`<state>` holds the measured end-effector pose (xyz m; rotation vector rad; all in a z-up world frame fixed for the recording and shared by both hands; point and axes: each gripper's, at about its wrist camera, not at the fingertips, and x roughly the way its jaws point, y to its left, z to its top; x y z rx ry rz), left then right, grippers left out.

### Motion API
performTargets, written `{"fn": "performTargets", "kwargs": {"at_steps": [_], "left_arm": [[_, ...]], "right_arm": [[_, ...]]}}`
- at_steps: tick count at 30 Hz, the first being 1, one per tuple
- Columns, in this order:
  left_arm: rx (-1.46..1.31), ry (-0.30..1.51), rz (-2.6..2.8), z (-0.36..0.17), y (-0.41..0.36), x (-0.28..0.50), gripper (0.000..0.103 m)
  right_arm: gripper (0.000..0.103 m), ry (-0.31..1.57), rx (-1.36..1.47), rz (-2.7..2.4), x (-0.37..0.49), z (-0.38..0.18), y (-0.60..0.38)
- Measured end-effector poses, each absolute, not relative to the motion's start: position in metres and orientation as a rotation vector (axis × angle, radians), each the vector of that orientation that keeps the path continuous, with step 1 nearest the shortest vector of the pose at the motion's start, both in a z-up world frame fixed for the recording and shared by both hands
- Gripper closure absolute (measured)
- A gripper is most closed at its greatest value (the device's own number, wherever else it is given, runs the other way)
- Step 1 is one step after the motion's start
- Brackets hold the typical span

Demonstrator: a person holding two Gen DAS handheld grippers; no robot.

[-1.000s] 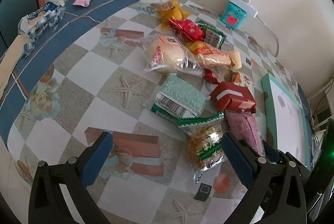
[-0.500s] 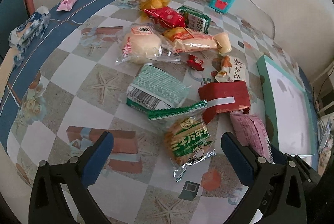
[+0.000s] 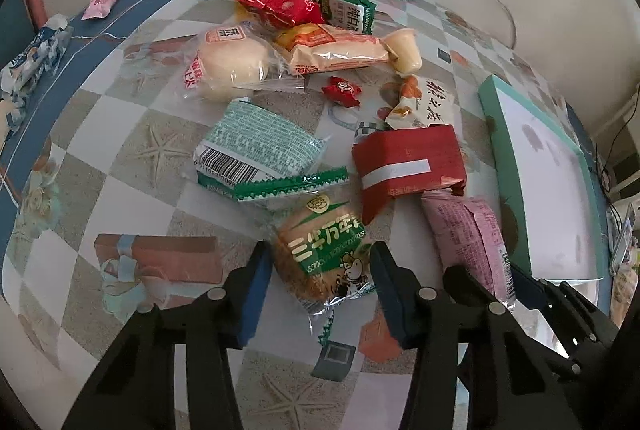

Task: Organize snacks
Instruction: 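Grasp the pink barcode pastry pack with the right gripper while the left grasps the green-wrapped biscuit, then carry the pink pack and green biscuit over the teal-rimmed tray with both grippers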

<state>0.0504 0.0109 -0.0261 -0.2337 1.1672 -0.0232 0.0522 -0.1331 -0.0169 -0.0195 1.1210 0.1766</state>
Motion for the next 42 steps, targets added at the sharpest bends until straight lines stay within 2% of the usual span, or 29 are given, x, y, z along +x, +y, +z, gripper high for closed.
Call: {"fn": "performTargets", "kwargs": {"at_steps": [13,18,28,34,42], "left_arm": [[-0.289,1.17,-0.045,-0.03,0.016,0.052,0.053],[-0.275,1.166,-0.029,-0.025,0.017,0.049,0.058],[-0.287,1.143,-0.02,-0.009,0.025,0.038,0.077],[-0.292,1.132,-0.017,-0.001,0.029,0.032,0.083],[-0.298,1.114,-0.01,0.008,0.029,0.029,0.083]], "right_arm": [[0.054,1.117,-0.087,0.172,0.057,-0.026,-0.123],[0.057,1.111,-0.085,0.17,0.054,-0.022,-0.125],[0.057,1.076,-0.074,0.143,0.043,-0.004,-0.133],[0.058,1.05,-0.048,0.121,0.04,0.01,-0.142],[0.058,1.01,-0.032,0.111,0.034,0.025,-0.147]]}}
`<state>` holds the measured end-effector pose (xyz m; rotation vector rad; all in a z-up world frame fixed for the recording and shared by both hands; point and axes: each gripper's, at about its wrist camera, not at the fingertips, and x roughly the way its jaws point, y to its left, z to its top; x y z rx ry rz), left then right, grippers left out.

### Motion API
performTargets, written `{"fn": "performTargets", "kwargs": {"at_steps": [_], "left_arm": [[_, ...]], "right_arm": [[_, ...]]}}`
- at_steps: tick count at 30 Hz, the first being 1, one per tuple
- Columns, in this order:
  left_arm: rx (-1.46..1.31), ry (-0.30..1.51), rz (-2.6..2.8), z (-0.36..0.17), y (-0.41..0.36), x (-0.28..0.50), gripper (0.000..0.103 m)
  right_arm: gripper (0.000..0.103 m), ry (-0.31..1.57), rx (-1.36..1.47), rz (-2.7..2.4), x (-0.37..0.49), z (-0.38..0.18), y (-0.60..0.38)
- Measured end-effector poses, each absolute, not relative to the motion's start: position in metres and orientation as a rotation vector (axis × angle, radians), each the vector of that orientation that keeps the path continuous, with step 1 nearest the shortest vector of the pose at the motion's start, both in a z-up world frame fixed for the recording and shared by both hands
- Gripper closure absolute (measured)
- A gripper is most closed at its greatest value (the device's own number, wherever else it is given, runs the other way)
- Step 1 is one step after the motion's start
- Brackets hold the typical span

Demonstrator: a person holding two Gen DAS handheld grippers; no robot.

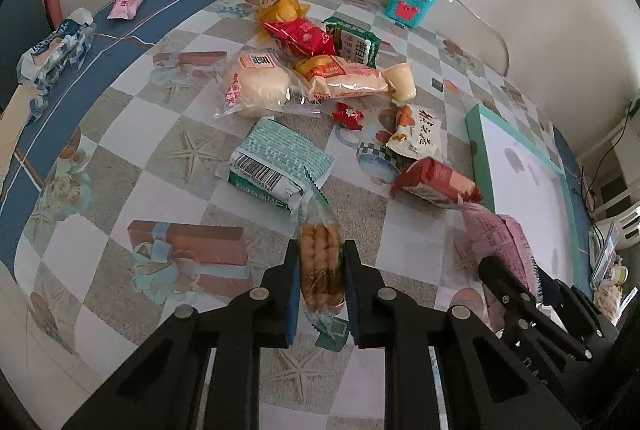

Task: Organize snacks
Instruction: 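Carry the pink pack and green biscuit over the teal-rimmed tray with both grippers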

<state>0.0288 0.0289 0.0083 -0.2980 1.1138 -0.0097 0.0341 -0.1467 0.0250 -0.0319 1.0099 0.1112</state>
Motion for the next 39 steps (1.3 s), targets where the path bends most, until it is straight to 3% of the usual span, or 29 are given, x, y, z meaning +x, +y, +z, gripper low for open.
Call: {"fn": "performTargets", "kwargs": {"at_steps": [19,27,39], "left_arm": [[-0.358,1.02,0.023,0.052,0.035,0.04,0.083],[-0.402,0.942,-0.048,0.094,-0.004,0.07,0.083],[-0.453,0.943,-0.159,0.11,-0.076,0.104,0.083]], "right_arm": [[0.058,0.936,0.078,0.049,0.041,0.045,-0.177],[0.058,0.895,0.144,-0.08,0.051,0.05,-0.221],[0.058,0.847,0.224,-0.431,0.048,0.052,-0.331]]}}
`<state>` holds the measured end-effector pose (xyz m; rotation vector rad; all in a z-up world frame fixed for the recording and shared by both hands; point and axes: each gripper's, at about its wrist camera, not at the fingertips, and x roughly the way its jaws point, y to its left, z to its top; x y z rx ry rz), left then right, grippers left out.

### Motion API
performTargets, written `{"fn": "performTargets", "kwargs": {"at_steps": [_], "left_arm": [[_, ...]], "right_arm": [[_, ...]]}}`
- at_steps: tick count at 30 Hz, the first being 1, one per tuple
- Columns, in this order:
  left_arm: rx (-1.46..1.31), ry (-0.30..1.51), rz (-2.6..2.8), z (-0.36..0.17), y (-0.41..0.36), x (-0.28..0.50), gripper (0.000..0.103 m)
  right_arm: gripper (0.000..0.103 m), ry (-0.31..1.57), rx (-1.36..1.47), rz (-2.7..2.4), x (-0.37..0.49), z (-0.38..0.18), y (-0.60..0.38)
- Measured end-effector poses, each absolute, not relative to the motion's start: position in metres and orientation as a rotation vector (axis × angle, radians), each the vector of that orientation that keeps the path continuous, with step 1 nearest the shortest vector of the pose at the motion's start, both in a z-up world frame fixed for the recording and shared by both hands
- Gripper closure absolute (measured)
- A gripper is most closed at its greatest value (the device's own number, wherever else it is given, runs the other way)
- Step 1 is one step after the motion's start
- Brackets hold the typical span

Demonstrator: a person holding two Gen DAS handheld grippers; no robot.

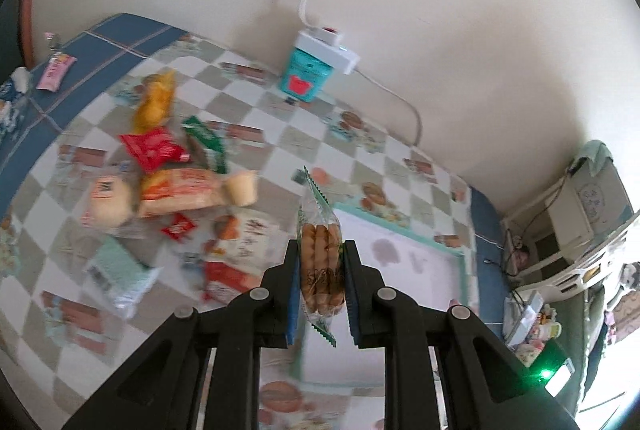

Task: Organize snacks
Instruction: 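Carry the pink pack and green biscuit over the teal-rimmed tray with both grippers, then open both grippers to drop the pink pack and green biscuit into the tray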

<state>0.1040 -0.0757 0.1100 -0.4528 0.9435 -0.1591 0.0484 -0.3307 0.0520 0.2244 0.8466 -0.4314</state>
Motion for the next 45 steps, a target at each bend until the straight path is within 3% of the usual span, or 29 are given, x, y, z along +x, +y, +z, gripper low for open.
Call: {"fn": "performTargets", "kwargs": {"at_steps": [15,37,40,43,45], "left_arm": [[-0.407,1.013,-0.339,0.062,-0.175,0.141,0.083],[-0.454,1.073,-0.399,0.0,-0.209,0.19,0.083],[-0.389,1.092,-0.418,0.0,-0.22,0.189,0.075],[-0.344,1.089,-0.406,0.009,-0.222,0.187,0.052],[-0.34,1.084,-0.397,0.016,-0.217,0.186,0.052]], "right_arm": [[0.058,0.849,0.248,-0.613,0.058,0.039,-0.387],[0.057,0.908,0.182,-0.612,0.105,0.003,-0.393],[0.051,0.927,0.185,-0.606,0.107,0.002,-0.392],[0.036,0.938,0.175,-0.589,0.108,0.004,-0.39],[0.036,0.95,0.172,-0.587,0.108,0.008,-0.389]]}}
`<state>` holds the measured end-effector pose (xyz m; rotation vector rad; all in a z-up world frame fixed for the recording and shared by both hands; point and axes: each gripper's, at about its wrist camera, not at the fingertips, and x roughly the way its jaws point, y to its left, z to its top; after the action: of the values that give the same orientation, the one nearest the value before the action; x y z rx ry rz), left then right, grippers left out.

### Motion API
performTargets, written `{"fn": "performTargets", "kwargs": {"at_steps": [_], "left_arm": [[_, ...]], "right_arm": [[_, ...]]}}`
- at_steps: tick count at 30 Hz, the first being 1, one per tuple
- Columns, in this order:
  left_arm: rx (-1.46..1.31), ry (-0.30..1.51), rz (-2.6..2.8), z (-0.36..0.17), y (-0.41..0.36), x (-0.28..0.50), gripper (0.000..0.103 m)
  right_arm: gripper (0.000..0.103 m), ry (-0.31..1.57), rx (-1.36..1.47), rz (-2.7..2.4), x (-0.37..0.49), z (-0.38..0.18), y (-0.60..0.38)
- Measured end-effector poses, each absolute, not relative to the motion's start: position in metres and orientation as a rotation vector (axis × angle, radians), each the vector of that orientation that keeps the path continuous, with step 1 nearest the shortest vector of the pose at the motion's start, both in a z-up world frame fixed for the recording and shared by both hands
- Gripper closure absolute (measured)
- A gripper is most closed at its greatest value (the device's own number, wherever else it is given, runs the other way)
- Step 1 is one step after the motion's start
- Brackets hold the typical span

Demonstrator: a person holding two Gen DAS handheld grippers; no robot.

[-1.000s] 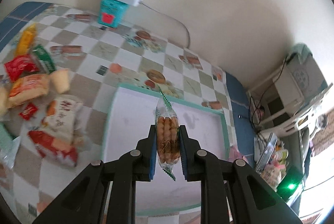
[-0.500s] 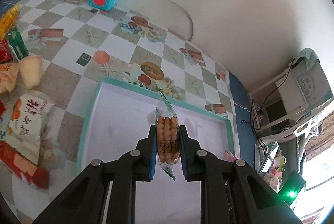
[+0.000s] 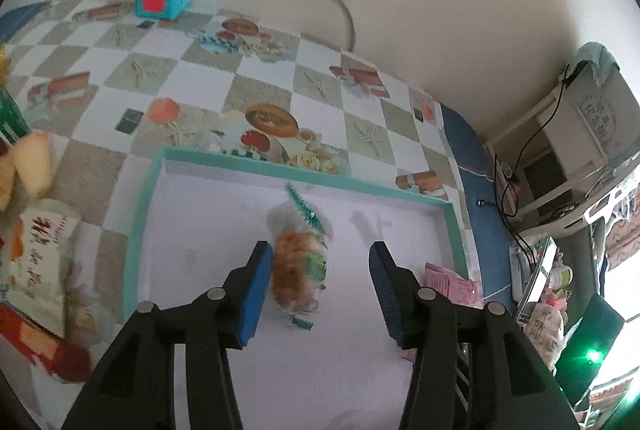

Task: Organize snacks
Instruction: 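Open both grippers to drop the pink pack and green biscuit into the tray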

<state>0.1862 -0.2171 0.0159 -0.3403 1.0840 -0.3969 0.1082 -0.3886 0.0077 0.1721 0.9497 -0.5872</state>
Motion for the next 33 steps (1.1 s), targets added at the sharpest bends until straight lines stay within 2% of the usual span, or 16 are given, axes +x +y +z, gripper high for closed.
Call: {"fn": "performTargets", "kwargs": {"at_steps": [3,5,7,9,11,16,28,33], "left_arm": [[-0.329,1.077,-0.371,0.029,-0.207,0.184,0.048],[-0.314,1.057,-0.347,0.04,-0.199,0.181,0.03],[-0.295,1.025,-0.32,0.052,-0.191,0.176,0.027],[-0.274,0.993,-0.29,0.062,-0.183,0.172,0.024],[-0.244,0.959,-0.253,0.07,-0.175,0.166,0.013],[-0.18,0.901,-0.164,0.084,-0.157,0.15,0.005],[-0.084,0.777,0.034,0.118,-0.123,0.121,0.004],[-0.138,0.758,0.104,0.124,-0.101,0.11,0.004]], "right_arm": [[0.024,0.968,0.211,-0.567,0.105,0.015,-0.39],[0.019,0.973,0.22,-0.554,0.102,0.02,-0.39],[0.017,0.98,0.22,-0.55,0.1,0.024,-0.388],[0.009,0.982,0.23,-0.539,0.096,0.028,-0.386],[0.0,0.973,0.248,-0.511,0.09,0.033,-0.383],[0.0,0.954,0.234,-0.478,0.079,0.045,-0.368],[0.0,0.894,0.249,-0.435,0.06,0.075,-0.339],[0.0,0.856,0.214,-0.386,0.058,0.085,-0.319]]}}
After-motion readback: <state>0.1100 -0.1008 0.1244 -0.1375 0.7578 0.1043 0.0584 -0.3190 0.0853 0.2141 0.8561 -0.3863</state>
